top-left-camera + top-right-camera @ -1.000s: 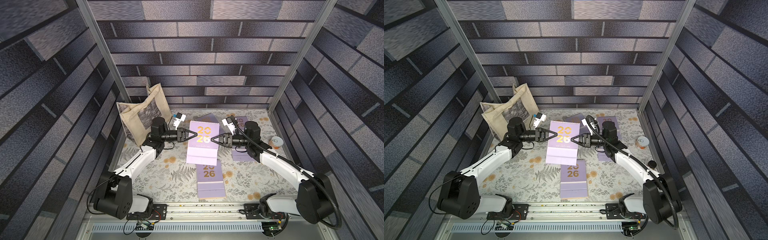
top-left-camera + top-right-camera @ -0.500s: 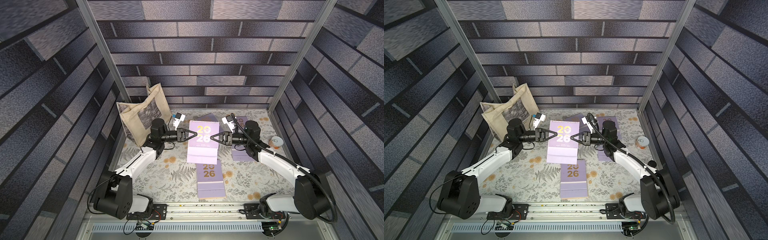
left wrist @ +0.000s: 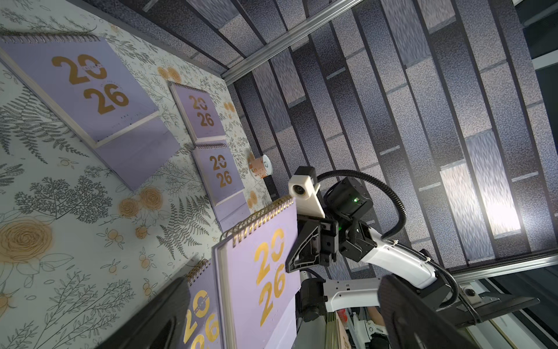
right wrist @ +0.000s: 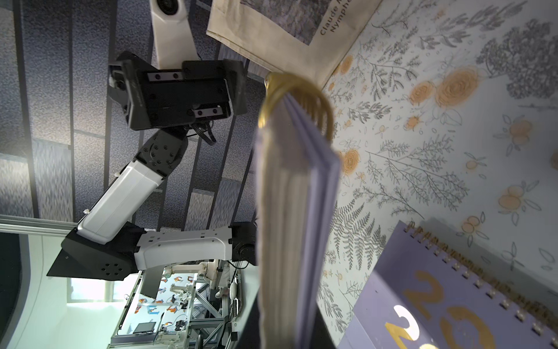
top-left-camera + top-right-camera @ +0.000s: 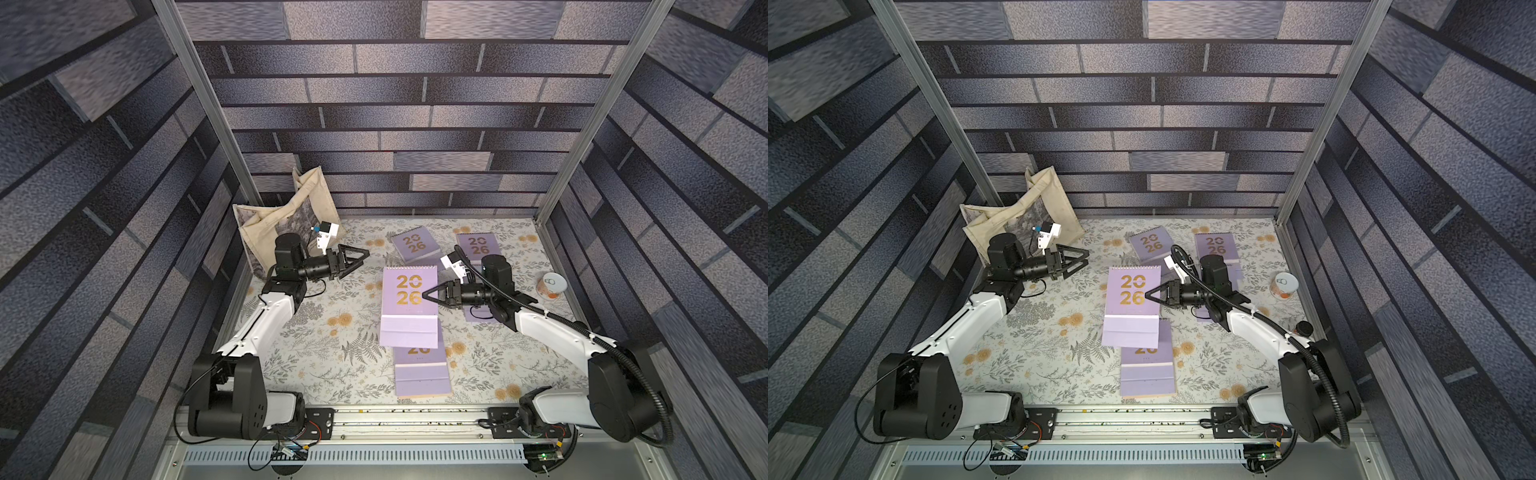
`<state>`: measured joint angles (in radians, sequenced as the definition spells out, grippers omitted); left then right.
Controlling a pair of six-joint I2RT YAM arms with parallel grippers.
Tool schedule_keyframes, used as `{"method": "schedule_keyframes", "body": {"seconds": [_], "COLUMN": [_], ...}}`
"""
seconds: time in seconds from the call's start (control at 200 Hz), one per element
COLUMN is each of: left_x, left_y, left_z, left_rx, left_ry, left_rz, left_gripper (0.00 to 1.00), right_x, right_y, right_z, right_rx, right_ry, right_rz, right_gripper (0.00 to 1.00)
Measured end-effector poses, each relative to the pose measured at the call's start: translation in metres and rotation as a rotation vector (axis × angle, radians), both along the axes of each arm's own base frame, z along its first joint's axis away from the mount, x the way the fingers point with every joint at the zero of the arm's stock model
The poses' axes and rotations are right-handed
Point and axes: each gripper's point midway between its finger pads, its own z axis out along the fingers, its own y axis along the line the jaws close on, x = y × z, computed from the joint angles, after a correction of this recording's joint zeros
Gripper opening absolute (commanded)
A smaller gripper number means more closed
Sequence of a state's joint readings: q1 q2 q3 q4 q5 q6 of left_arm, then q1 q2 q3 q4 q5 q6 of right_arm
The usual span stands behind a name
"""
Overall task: Stack the calendars
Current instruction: Place the calendar at the calendar.
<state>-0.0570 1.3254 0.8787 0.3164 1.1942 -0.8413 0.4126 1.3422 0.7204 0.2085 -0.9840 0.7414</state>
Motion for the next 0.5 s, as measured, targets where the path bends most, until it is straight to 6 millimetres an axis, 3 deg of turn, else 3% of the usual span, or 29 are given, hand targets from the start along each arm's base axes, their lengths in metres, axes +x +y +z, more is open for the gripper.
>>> {"method": "schedule_keyframes", "body": {"seconds": [0.1,0.281,0.501], "left_x": [-0.001,-0.004,-0.008], "left_y": [-0.001,-0.006,-0.011], "left_z": [0.002,0.000,-0.002], "left_rx": [0.000,0.000,-0.001], "left_ry": [-0.003,-0.006,-0.007], "left_rz": [-0.009,-0.024,-0.042], "left_gripper": [1.00,0.98,0.97], "right_x": [-0.012,-0.031,-0.040], "right_y": [-0.006,-0.015,-0.020], "right_z": [-0.020,-0.038,-0.059], "right_rx": [-0.057,-0.134,-0.179], "right_ry": [0.091,0.155,0.201], "right_rz": [-0.003,0.023,0.044], "right_gripper": [0.00,0.00,0.00]}}
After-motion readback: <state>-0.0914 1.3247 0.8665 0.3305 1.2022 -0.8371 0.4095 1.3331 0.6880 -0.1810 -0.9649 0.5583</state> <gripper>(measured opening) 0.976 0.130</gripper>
